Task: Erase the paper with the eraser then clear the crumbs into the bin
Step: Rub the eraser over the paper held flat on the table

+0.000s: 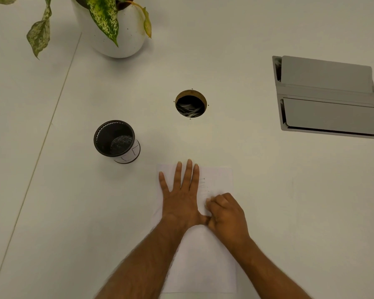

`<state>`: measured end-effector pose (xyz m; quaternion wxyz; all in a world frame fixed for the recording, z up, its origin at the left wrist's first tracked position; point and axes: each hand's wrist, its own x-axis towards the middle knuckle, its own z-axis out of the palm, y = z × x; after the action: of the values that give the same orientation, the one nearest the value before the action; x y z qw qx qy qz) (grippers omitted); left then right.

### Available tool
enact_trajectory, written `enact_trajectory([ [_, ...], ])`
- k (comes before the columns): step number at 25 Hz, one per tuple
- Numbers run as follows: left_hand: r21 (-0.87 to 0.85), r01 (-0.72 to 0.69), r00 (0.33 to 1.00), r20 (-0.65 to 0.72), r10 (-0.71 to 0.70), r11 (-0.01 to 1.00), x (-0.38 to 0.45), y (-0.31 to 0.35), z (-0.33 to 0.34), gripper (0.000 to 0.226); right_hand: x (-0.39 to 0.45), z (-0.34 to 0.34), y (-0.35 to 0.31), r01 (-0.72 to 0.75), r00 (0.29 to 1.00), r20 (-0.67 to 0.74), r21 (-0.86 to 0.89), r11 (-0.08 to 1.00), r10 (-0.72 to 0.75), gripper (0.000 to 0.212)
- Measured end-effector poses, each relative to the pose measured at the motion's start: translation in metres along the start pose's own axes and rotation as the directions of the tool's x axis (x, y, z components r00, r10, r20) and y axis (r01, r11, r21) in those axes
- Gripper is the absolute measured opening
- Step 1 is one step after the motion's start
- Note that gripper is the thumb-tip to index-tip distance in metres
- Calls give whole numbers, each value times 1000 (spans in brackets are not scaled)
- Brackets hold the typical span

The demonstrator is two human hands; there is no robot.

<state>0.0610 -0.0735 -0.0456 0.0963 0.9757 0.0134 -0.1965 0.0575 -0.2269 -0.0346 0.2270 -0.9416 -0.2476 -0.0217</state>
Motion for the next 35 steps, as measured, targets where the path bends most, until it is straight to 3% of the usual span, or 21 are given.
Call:
enact_trajectory([
  [1, 5, 1, 1000, -1, -1, 1000, 0, 0, -1, 128, 6, 0, -1, -3, 1000, -7, -7, 1000, 3, 30],
  [4, 11, -9, 1000, 6, 9, 1000, 1, -1, -1, 133, 27, 4, 0, -15, 999, 29, -36, 999, 16, 11],
  [12, 2, -14, 997, 73, 13, 1000, 1, -1, -2, 153, 76, 9, 2, -44, 996, 73, -58, 997, 49, 5],
  [15, -29, -10, 996, 91, 13, 1000, 1, -2, -6, 151, 80, 7, 12, -145, 988, 77, 152, 978, 135, 8],
  [17, -70, -32, 991, 129, 41, 997, 2, -6, -8, 148, 77, 0, 17, -260, 965, 59, 358, 897, 256, 5],
  [19, -102, -49, 985, 160, 65, 994, 4, -8, -9, 148, 64, -9, 17, -306, 941, 13, 458, 835, 338, 4],
  [25, -63, -53, 994, 97, 59, 997, 2, -11, -7, 150, -11, -6, 5, -151, 988, 34, 227, 962, 147, 8],
  [31, -63, -38, 993, 106, 45, 997, 2, -9, -10, 149, -11, -1, -2, -41, 997, 72, 86, 995, 35, 18],
  [35, -57, -36, 995, 87, 41, 998, 2, -9, -11, 143, -6, 2, -6, -43, 996, 85, 19, 999, 41, 19],
])
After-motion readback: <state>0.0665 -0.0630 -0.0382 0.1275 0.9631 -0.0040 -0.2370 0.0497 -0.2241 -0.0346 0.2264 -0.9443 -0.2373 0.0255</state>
